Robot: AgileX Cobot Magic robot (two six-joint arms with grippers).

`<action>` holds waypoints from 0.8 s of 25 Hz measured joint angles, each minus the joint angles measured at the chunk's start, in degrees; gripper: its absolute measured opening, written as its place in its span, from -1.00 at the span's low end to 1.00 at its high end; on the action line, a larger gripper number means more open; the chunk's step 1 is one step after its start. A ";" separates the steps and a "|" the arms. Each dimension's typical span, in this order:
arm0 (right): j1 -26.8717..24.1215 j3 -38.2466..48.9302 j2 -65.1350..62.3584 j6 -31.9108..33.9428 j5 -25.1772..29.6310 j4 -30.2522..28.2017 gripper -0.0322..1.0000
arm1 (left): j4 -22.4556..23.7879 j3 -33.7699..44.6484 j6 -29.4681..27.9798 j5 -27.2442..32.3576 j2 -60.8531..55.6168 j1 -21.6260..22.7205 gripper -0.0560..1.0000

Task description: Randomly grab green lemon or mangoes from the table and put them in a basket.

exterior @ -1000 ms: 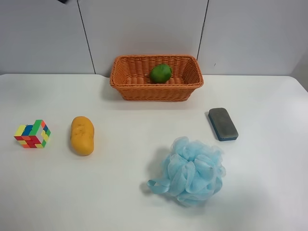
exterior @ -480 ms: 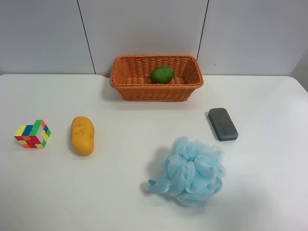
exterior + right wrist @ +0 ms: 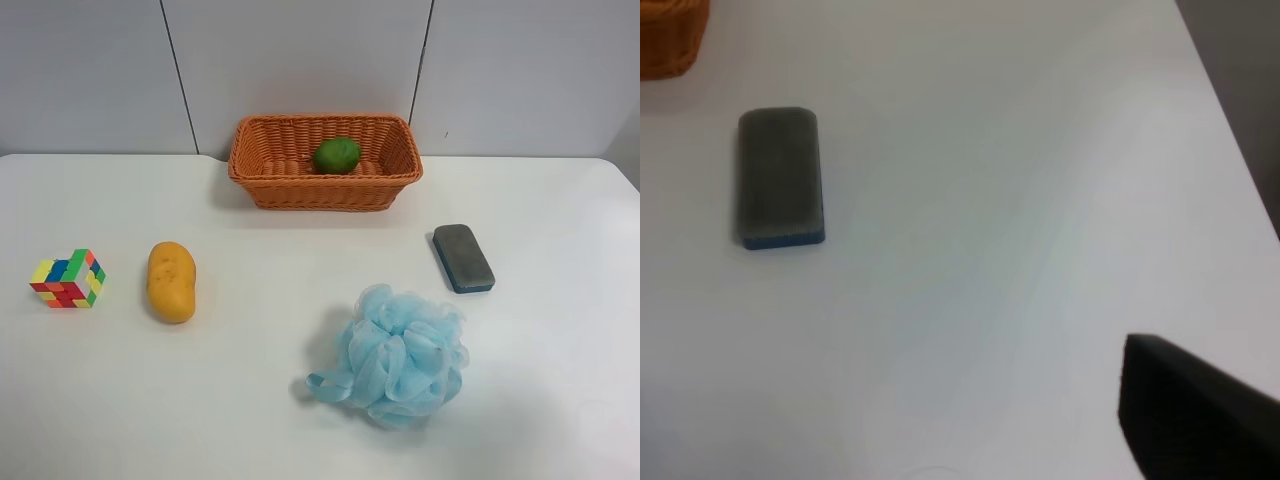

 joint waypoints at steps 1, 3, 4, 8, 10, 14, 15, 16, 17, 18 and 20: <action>0.00 0.00 0.00 0.00 0.00 0.00 0.98 | -0.64 2.21 -0.69 -0.16 -2.14 0.00 0.82; 0.00 0.00 0.00 0.00 0.00 0.00 0.98 | -1.81 6.72 -1.97 -0.38 -6.90 0.00 0.82; 0.00 0.00 0.00 0.00 0.00 0.00 0.98 | -2.33 8.58 -2.34 -0.53 -8.37 0.00 0.82; 0.00 0.00 0.00 0.00 0.00 0.00 0.98 | -3.87 13.81 -3.76 -1.00 -11.11 -1.23 0.82; 0.00 0.00 0.00 0.00 0.00 0.00 0.98 | -4.40 15.86 -4.65 -1.76 -11.11 -2.59 0.82; 0.00 0.00 0.00 0.00 0.00 0.00 0.98 | -4.24 18.05 -6.84 -2.48 -11.11 -5.27 0.82; 0.00 0.00 0.00 0.00 0.00 0.00 0.98 | -3.88 18.05 -7.19 -2.48 -11.26 -5.99 0.82; 0.00 0.00 0.00 0.00 0.00 0.00 0.98 | -3.33 18.19 -7.92 -2.41 -11.30 -6.60 0.82; 0.00 0.00 0.00 0.00 0.00 0.00 0.98 | -2.88 18.43 -8.30 -2.14 -11.36 -7.21 0.82; 0.00 0.00 0.00 0.00 0.00 0.00 0.98 | -2.20 18.88 -8.67 -1.81 -11.36 -7.64 0.82; 0.00 0.00 0.00 0.00 0.00 0.00 0.98 | -1.31 19.27 -9.34 -1.19 -11.36 -7.82 0.82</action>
